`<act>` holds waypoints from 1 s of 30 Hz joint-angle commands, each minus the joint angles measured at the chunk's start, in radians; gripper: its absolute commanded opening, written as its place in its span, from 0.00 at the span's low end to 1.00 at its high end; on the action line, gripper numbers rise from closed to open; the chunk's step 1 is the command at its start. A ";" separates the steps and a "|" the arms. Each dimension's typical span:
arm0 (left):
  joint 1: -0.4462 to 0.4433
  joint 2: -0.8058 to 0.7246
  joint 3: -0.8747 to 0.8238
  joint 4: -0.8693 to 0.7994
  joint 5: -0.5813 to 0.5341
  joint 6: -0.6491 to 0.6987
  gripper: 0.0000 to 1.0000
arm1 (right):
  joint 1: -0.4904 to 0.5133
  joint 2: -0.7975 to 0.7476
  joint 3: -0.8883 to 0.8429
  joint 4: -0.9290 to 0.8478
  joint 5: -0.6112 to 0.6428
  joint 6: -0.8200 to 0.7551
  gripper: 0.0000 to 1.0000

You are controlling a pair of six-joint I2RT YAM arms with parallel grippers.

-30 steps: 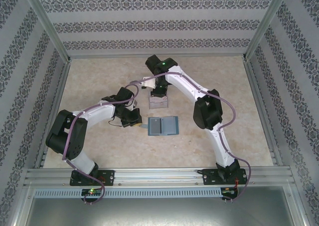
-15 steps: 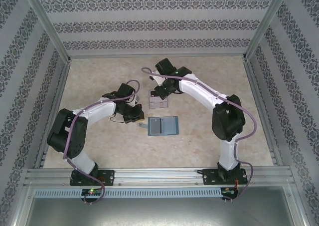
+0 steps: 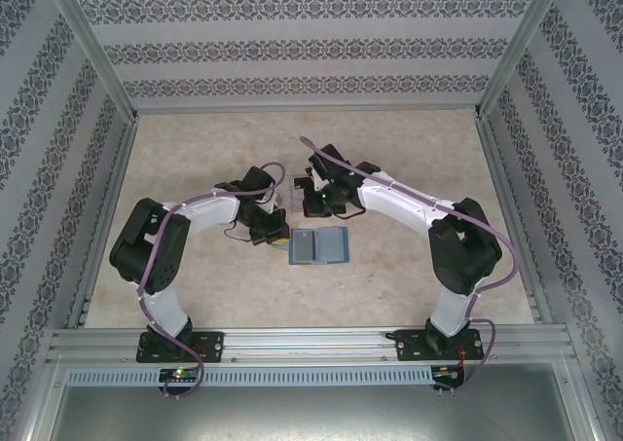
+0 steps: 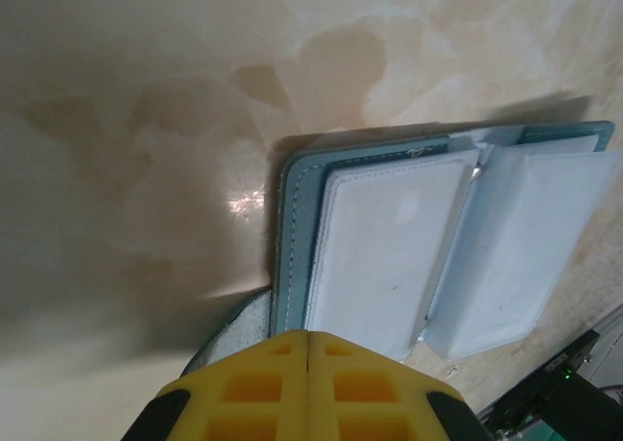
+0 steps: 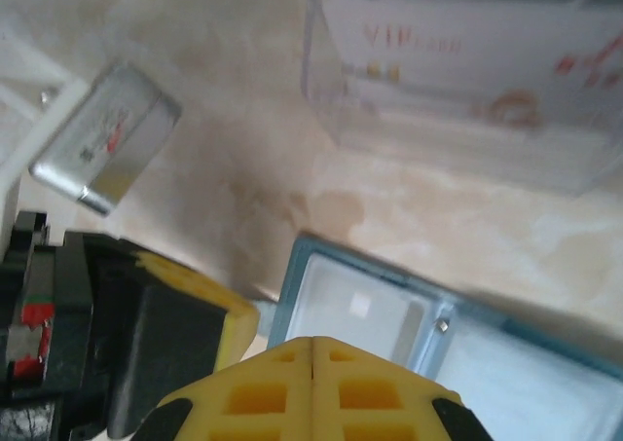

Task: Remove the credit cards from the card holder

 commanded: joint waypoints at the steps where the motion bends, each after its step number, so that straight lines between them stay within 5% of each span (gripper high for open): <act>1: -0.014 0.017 0.005 0.048 0.029 -0.009 0.00 | 0.006 -0.037 -0.078 0.127 -0.097 0.153 0.03; 30: -0.016 0.068 -0.024 0.031 0.022 -0.010 0.00 | 0.062 0.128 -0.153 0.243 -0.189 0.326 0.07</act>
